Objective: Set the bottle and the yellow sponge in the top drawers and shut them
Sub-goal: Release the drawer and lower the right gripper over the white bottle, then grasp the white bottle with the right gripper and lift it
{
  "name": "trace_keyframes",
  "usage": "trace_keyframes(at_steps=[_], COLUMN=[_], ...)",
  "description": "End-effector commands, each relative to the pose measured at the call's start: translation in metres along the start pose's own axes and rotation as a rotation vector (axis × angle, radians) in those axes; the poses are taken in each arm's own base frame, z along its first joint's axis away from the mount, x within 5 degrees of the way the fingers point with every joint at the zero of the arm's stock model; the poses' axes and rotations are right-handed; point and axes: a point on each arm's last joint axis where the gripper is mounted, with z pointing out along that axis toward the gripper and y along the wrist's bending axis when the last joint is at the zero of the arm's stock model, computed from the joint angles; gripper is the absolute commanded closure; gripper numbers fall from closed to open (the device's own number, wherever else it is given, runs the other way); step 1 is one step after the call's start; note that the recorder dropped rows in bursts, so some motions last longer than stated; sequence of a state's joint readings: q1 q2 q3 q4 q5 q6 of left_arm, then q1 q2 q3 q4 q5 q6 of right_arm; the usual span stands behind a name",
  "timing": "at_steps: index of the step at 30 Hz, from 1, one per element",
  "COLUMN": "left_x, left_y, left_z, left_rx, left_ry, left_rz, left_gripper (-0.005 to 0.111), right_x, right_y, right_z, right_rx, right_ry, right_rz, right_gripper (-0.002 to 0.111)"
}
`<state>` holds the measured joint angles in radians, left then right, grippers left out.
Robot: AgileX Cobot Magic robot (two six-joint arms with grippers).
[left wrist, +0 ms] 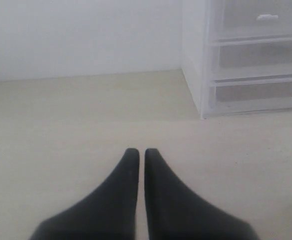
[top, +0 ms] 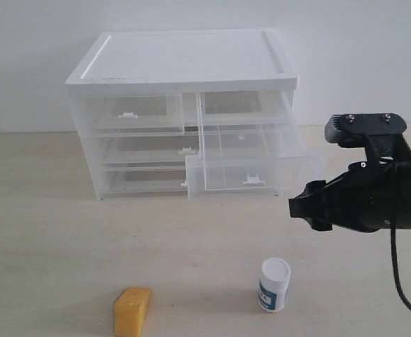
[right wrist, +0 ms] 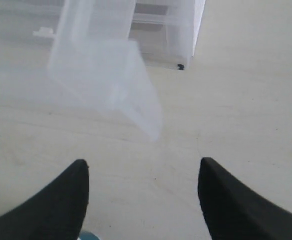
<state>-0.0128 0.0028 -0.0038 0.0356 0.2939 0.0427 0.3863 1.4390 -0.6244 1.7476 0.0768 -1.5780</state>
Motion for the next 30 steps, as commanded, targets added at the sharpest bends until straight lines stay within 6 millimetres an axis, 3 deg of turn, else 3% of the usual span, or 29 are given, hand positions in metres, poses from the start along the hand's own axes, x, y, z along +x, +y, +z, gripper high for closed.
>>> trace_keyframes(at_steps=[1, 3, 7, 15, 21, 26, 30], left_x=[0.0, 0.0, 0.0, 0.0, 0.0, 0.0, 0.0], left_y=[0.0, 0.0, 0.0, 0.0, 0.0, 0.0, 0.0], left_z=[0.0, 0.0, 0.0, 0.0, 0.0, 0.0, 0.0], left_rx=[-0.004, -0.004, -0.004, -0.004, -0.004, -0.004, -0.004], left_ry=[-0.007, -0.007, -0.009, -0.009, -0.009, -0.009, -0.009], left_rz=[0.008, 0.008, 0.008, 0.008, 0.008, 0.008, 0.008], left_gripper=[0.103, 0.103, 0.103, 0.103, 0.103, 0.103, 0.103], right_x=[-0.003, -0.007, -0.012, 0.003, 0.012, 0.011, 0.009], right_y=[-0.001, -0.007, -0.013, 0.016, 0.048, 0.069, 0.073], right_z=[-0.008, -0.014, -0.02, -0.023, -0.021, -0.019, -0.011], right_rx=[-0.234, -0.285, -0.227, -0.148, -0.034, -0.05, -0.038], right_ry=[0.05, 0.159, 0.304, 0.514, 0.497, 0.409, 0.399], right_rz=[0.07, 0.077, 0.082, -0.105, -0.219, -0.25, -0.245], right_gripper=[0.05, 0.05, 0.05, 0.05, 0.05, 0.05, 0.05])
